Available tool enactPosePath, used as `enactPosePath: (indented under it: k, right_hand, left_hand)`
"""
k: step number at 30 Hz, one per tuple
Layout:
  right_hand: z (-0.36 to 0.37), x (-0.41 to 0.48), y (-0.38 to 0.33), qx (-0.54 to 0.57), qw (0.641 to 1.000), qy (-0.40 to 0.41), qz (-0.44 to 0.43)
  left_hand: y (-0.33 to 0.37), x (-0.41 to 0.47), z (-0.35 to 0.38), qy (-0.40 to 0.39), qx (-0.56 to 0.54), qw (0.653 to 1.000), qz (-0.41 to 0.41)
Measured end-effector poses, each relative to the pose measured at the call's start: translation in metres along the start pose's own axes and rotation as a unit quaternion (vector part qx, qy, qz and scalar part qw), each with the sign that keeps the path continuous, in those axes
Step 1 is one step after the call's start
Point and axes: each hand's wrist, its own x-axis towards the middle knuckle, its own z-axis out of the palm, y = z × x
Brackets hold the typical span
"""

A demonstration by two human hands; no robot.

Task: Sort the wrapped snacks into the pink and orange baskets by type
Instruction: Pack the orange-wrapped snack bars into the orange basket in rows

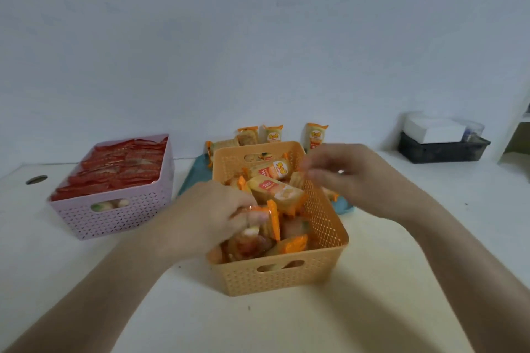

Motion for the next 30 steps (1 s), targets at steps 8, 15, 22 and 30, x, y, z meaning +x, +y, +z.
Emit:
enactPosePath:
  k: [8, 15, 22, 30]
  right_hand:
    - [0.023, 0.012, -0.039, -0.210, 0.860, -0.464, 0.027]
    - [0.041, 0.031, -0.037, -0.196, 0.814, -0.545, 0.038]
    - [0.057, 0.030, -0.028, -0.200, 0.854, -0.476, 0.064]
    - [0.056, 0.023, -0.022, -0.434, 0.864, -0.247, -0.069]
  left_hand:
    - [-0.008, 0.011, 0.001, -0.023, -0.028, 0.998, 0.056]
    - [-0.014, -0.009, -0.020, 0.060, -0.075, 0.994, 0.050]
    - [0.004, -0.007, -0.020, -0.122, -0.036, 0.990, 0.064]
    - [0.004, 0.006, -0.002, -0.076, 0.146, 0.985, 0.060]
